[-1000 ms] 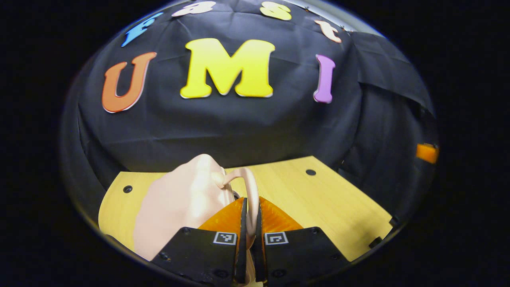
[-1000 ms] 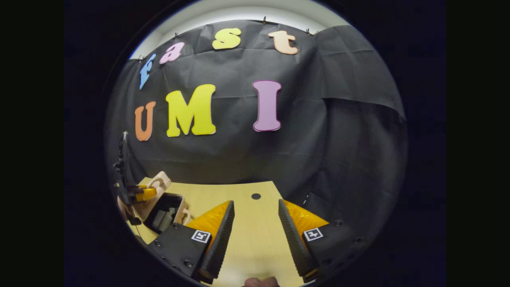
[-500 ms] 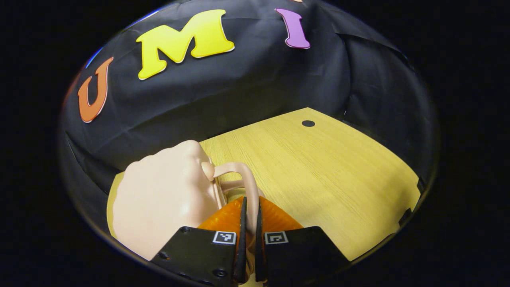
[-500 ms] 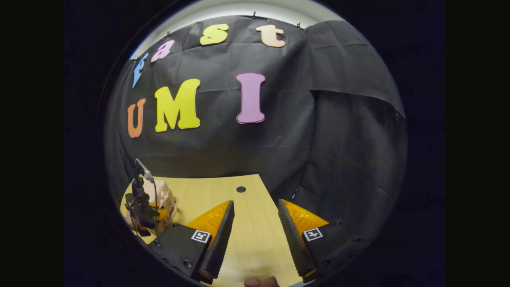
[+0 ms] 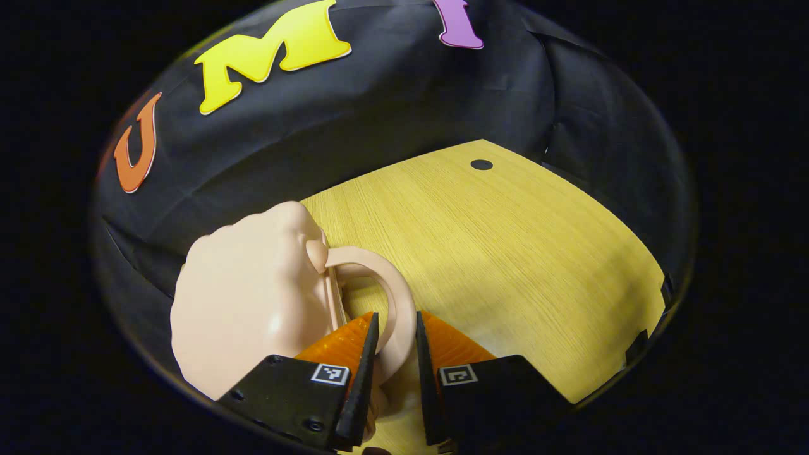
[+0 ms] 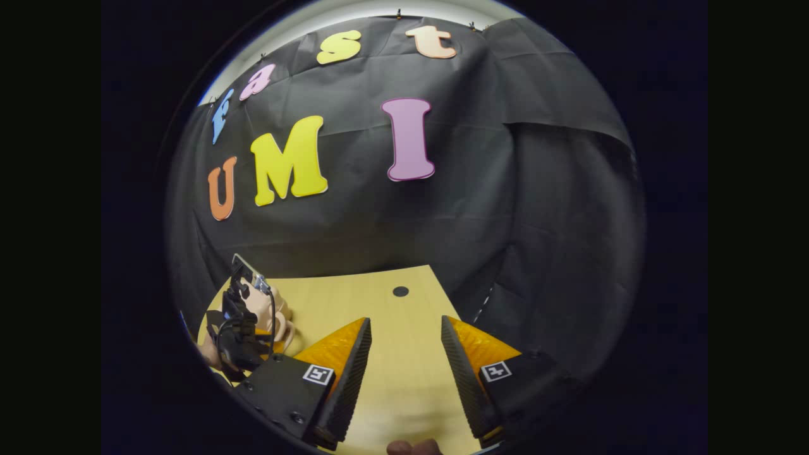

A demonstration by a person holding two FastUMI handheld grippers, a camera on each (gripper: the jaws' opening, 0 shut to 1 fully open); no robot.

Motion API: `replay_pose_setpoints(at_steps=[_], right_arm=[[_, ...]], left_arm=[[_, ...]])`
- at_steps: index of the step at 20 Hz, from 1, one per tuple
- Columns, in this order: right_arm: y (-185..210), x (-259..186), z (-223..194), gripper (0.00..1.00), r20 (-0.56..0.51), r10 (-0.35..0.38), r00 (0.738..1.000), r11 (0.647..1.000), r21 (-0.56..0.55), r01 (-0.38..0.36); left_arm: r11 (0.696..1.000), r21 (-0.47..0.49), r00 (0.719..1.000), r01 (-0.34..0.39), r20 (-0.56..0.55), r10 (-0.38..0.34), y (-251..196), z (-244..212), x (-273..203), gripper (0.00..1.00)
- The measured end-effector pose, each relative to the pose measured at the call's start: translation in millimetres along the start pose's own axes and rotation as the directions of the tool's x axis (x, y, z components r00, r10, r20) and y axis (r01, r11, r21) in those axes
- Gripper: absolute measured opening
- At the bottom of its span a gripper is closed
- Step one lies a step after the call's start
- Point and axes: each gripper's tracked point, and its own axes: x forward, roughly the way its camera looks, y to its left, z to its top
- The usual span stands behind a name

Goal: First open the suitcase, pack the skin care products into it, and then close the suitcase.

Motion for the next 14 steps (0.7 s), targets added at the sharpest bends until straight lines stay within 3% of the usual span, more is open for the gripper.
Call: replay_pose_setpoints(at_steps=[4,6,9,11,14], right_arm=[[22,17,2,0.67,-0.007,0.064,0.998,0.998,-0.015,-0.064],[44,18,10,0.66,0.005,0.105,0.994,0.994,-0.043,-0.105],[76,21,38,0.66,0.068,0.128,0.989,0.988,-0.100,-0.121],[104,16,70,0.63,0.150,0.144,0.978,0.984,-0.130,-0.125],[144,1,115,0.70,0.258,0.187,0.948,0.978,-0.138,-0.155]], left_arm=[[0.999,-0.033,1.000,0.019,0.005,-0.019,-11,-2,-22,0.80],[0.994,-0.104,0.998,0.042,0.052,-0.037,-12,8,-40,0.85],[0.973,-0.228,0.982,0.044,0.187,0.000,4,49,-93,0.90],[0.960,-0.281,0.945,0.001,0.315,0.092,38,89,-134,0.91],[0.942,-0.323,0.841,-0.087,0.483,0.243,95,145,-199,0.93]])
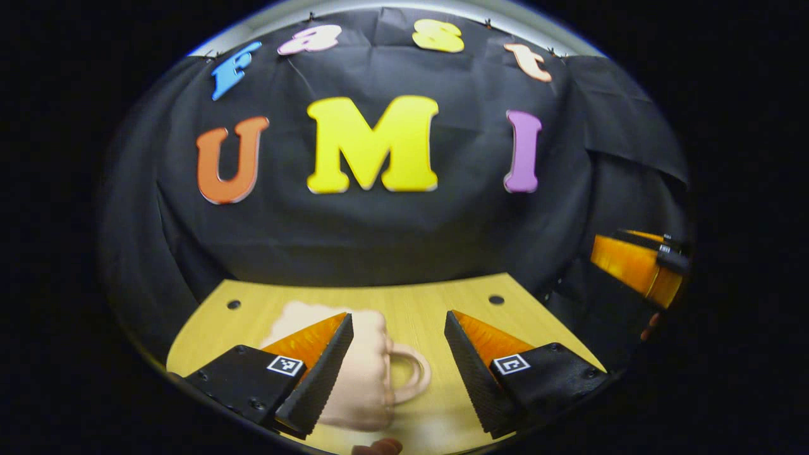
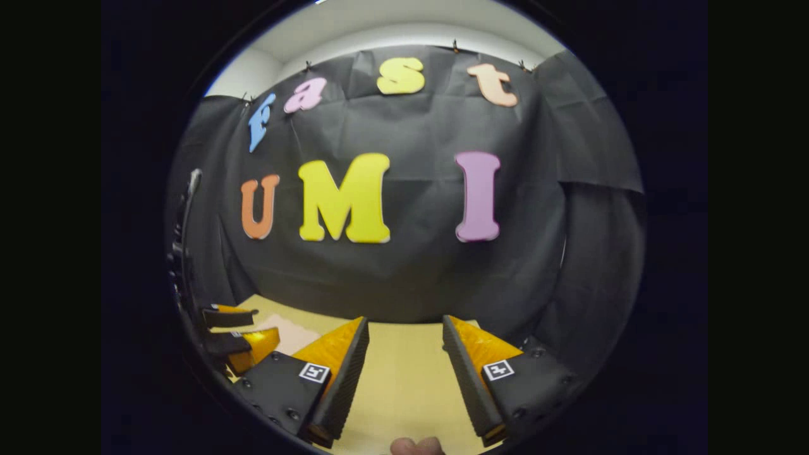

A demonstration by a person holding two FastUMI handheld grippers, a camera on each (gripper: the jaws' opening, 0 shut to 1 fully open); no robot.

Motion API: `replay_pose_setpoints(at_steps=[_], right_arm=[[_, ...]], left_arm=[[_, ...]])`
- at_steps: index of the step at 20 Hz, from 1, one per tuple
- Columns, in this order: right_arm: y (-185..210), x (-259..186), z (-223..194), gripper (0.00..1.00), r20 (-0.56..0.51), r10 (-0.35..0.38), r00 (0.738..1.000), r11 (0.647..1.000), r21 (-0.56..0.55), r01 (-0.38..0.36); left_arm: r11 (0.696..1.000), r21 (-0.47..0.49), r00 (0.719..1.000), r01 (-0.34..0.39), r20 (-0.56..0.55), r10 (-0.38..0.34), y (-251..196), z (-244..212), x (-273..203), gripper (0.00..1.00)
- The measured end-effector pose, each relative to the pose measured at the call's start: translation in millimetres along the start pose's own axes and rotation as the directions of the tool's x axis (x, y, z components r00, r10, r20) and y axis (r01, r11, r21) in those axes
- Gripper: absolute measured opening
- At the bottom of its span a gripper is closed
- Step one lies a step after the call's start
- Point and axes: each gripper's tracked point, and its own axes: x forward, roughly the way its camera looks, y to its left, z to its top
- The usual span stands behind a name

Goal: First open the suitcase, pack the skin care products into it, and then close the suitcase.

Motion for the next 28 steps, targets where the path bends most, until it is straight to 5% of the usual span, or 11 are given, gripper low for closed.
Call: replay_pose_setpoints(at_steps=[4,8,28], right_arm=[[30,-2,52,0.81,0.112,0.009,0.994,1.000,0.027,-0.012],[50,-14,65,0.79,0.163,-0.002,0.987,0.999,0.034,-0.003],[73,-27,53,0.80,0.140,-0.012,0.990,1.000,-0.009,0.013]], left_arm=[[0.998,-0.029,0.975,-0.048,0.217,0.053,20,75,-30,0.93],[0.997,-0.012,0.947,-0.076,0.311,0.076,24,104,-52,0.93],[0.992,-0.052,0.953,-0.112,0.277,0.122,28,103,-61,0.93]])
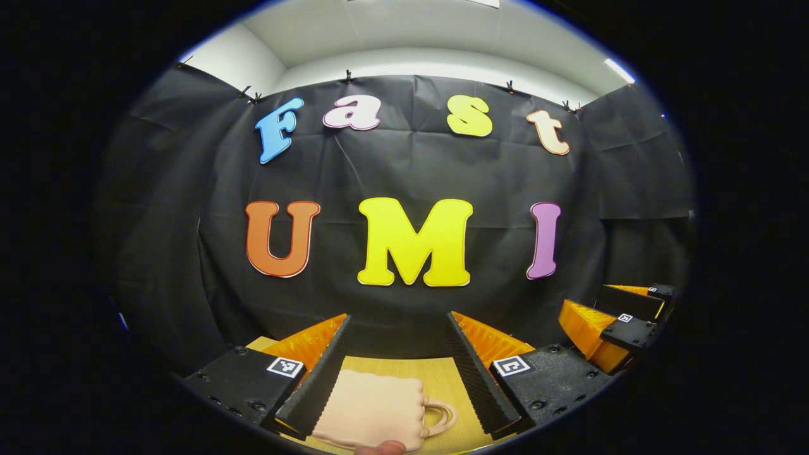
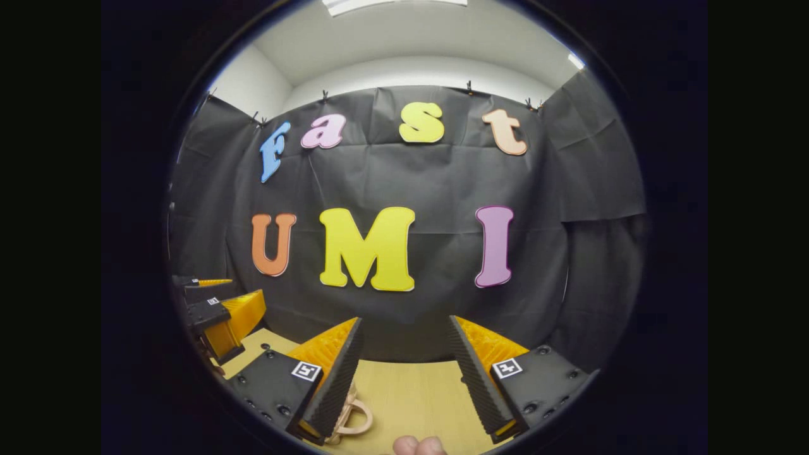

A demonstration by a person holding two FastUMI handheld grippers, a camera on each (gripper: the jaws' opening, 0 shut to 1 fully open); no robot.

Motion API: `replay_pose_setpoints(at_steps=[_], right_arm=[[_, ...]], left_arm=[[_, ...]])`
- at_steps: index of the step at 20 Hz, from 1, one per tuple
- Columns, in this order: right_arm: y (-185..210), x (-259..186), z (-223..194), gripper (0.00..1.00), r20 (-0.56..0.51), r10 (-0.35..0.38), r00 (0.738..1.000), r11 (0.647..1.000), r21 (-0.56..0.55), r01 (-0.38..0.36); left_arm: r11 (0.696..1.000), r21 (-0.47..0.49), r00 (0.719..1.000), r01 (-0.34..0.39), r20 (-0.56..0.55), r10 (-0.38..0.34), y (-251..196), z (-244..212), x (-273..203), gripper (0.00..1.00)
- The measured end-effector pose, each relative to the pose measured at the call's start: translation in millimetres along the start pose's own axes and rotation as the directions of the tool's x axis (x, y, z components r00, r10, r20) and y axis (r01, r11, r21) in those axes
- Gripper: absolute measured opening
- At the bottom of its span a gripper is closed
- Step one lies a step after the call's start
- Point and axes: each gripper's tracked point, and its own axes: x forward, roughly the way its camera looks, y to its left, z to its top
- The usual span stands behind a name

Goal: First open the suitcase, pack the skin care products into it, and then close the suitcase.

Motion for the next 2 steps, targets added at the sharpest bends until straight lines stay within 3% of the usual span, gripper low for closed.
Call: replay_pose_setpoints(at_steps=[2], right_arm=[[-0.6,-1.5,-0.4,0.80,-0.004,-0.001,1.000,1.000,0.001,0.001]], left_arm=[[1.000,0.002,1.000,0.000,-0.001,0.000,0.1,-0.2,0.1,0.93]])
